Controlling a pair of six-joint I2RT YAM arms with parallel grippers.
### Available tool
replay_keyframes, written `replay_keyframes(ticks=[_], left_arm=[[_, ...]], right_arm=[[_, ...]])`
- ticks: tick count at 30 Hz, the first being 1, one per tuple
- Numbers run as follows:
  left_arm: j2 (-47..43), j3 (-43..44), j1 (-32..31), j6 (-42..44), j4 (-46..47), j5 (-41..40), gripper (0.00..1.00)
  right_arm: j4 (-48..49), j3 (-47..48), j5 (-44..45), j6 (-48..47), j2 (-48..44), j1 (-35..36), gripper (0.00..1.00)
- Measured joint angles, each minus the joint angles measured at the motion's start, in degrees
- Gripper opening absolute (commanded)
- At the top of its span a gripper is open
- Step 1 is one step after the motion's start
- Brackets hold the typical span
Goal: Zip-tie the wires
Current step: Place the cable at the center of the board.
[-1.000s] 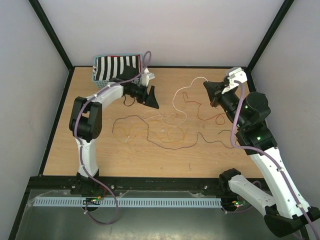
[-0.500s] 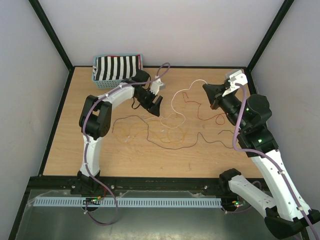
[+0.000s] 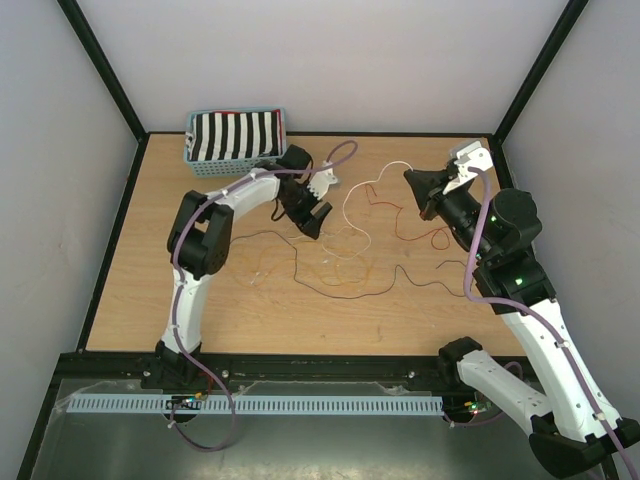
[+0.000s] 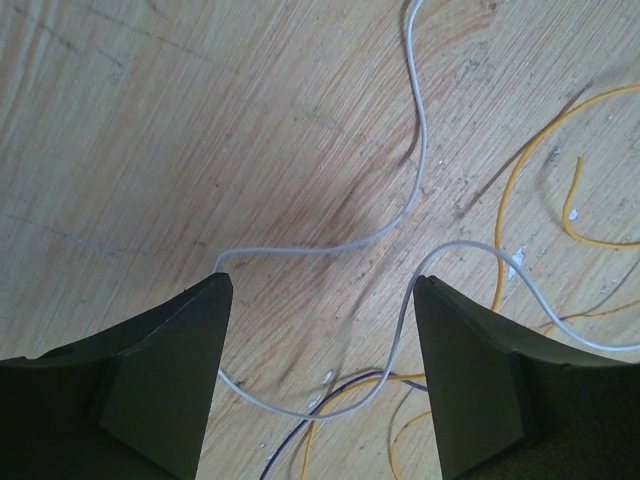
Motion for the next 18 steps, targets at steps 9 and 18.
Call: replay_keyframes(ticks=[9,18], left_arm=[[0.22,2.43,-1.9,3.04,0.09,-5.86,0.78],[0.57,2.89,-2.6,5.68,-0.09,-9.05,0.79]], right_arm=[[0.07,-0.42,-0.09,-0.22,0.02,0.0,0.0],[0.42,-0.87,-0.74,-0.48,1.03,0.0,0.0]])
